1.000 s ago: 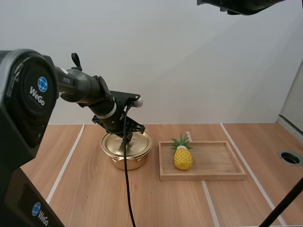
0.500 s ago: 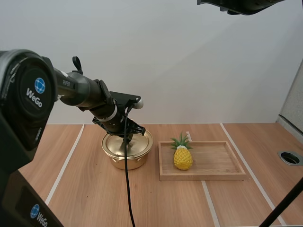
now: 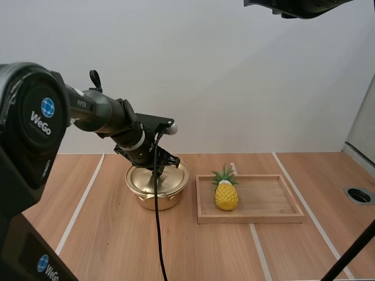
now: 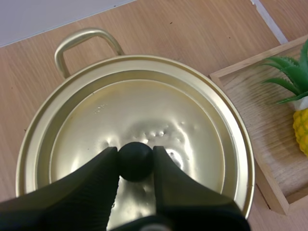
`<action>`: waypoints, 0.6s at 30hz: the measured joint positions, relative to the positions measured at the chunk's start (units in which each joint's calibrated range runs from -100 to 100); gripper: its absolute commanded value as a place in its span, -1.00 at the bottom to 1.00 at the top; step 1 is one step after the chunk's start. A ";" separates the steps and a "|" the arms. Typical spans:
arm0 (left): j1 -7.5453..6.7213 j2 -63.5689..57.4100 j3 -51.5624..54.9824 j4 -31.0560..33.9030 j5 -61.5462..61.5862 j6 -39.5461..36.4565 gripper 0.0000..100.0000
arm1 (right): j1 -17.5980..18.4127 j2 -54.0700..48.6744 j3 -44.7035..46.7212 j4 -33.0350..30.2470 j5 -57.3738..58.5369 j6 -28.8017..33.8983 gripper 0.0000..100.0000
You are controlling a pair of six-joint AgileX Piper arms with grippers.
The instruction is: Open the pot, put the grape inside, and close it
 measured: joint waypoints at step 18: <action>0.18 -3.48 -3.30 3.12 9.57 -1.57 1.00 | 0.00 0.00 0.00 0.00 2.38 0.00 -1.00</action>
